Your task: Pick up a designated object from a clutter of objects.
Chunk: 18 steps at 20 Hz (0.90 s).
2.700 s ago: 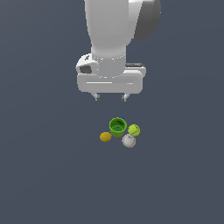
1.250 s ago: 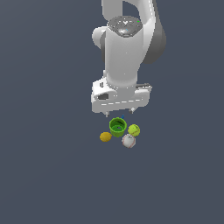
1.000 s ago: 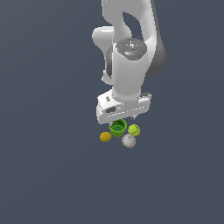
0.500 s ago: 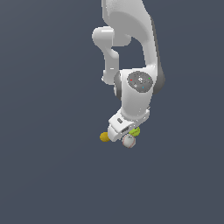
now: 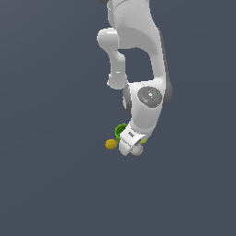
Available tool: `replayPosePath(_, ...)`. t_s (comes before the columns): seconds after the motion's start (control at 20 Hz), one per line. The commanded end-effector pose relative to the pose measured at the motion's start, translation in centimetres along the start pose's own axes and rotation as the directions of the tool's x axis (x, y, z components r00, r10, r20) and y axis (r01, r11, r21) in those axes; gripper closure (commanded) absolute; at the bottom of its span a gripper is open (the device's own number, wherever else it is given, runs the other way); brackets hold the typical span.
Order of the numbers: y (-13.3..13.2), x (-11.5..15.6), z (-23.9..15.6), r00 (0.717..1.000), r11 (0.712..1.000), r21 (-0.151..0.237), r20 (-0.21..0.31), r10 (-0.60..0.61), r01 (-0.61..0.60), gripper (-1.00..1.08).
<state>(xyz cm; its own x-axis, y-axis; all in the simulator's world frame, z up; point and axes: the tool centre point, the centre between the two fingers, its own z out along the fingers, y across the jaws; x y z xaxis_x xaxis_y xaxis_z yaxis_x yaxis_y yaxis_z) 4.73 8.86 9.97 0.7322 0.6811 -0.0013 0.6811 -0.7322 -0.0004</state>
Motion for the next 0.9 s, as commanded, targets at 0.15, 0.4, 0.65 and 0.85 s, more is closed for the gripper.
replayPosePath(0.15,0.0,0.0,0.2,1.0,1.0,0.0,0.0,-0.004,0.004,-0.92)
replayPosePath(0.4,-0.1,0.0,1.8,1.0,1.0,0.0,-0.001,-0.006,0.006,-0.92)
replayPosePath(0.65,-0.1,0.0,4.2,1.0,1.0,0.0,-0.001,-0.009,0.009,-0.92)
replayPosePath(0.85,-0.1,0.0,5.1,1.0,1.0,0.0,-0.001,-0.009,0.009,-0.92)
